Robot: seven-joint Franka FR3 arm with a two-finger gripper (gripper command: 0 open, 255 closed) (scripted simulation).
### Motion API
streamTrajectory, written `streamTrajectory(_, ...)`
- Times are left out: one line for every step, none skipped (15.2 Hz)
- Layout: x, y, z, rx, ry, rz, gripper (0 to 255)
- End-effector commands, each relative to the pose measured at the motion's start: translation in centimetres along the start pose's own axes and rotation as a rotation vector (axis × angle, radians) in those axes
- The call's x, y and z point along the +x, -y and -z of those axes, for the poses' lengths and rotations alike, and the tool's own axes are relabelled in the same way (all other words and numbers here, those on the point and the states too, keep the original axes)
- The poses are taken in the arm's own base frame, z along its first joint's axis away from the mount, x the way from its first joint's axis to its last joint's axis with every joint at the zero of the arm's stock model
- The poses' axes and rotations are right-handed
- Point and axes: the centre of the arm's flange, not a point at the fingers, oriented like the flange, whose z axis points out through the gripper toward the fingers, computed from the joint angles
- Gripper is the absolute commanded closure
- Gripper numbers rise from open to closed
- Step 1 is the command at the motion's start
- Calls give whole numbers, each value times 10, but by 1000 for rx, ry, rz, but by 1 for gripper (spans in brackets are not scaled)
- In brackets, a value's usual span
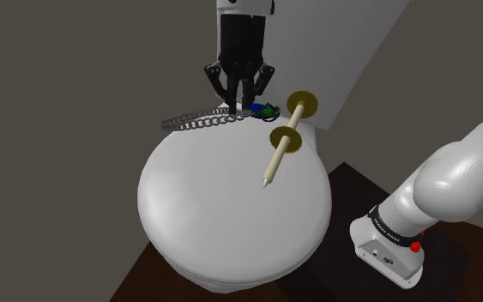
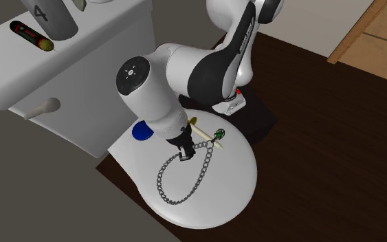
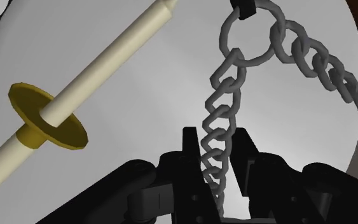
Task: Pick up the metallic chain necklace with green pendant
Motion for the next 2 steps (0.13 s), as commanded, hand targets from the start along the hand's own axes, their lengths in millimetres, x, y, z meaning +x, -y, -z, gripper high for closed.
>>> streamTrajectory(-2,0,5,0,0,0,255)
streamTrajectory(-2,0,5,0,0,0,255)
